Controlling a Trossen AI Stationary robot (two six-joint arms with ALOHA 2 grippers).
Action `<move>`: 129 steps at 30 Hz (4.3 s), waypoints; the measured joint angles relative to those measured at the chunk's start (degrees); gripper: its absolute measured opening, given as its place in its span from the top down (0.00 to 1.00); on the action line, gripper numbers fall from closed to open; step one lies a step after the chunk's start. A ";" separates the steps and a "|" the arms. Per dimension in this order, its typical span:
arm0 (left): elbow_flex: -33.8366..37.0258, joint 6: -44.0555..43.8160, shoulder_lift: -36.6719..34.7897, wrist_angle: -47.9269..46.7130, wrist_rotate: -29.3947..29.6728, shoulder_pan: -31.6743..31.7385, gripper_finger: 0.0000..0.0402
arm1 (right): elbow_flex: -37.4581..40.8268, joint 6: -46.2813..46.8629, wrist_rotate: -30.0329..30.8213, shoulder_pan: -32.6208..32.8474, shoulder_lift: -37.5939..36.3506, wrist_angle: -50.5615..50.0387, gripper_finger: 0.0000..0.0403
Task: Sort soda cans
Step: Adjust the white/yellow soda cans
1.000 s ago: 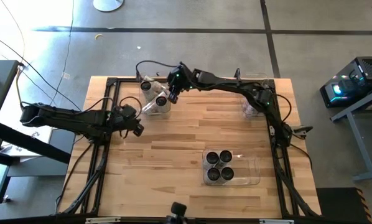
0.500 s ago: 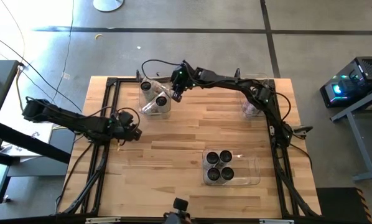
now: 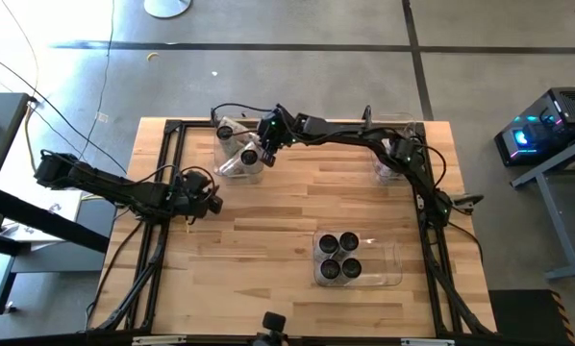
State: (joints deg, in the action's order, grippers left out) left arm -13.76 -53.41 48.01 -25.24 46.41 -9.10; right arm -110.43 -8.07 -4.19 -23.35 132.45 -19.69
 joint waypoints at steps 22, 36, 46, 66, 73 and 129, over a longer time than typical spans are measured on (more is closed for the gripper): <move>0.00 3.09 -0.01 0.02 7.51 0.20 0.62 | 0.00 0.22 -5.53 -0.22 1.30 0.81 0.84; 0.00 2.69 1.62 0.91 8.45 0.19 0.62 | 0.04 0.60 -8.98 0.00 1.47 3.11 0.84; -0.09 2.67 6.64 3.89 10.15 0.13 0.62 | 0.04 1.83 -10.12 0.74 1.43 4.68 0.84; -0.04 5.11 11.73 9.92 10.92 0.20 0.62 | -0.13 8.12 -20.76 2.58 1.19 17.11 0.84; -1.87 9.06 11.07 9.58 10.65 -0.89 0.62 | -0.11 7.64 -20.32 3.85 1.23 18.61 0.84; -18.82 -6.67 -1.44 -23.51 5.24 -14.37 0.88 | -2.75 4.17 -15.25 7.76 0.72 20.22 0.84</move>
State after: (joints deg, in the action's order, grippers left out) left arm -32.58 -60.08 46.57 -48.75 51.65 -23.48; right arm -113.19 -3.90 -19.44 -15.59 133.18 0.53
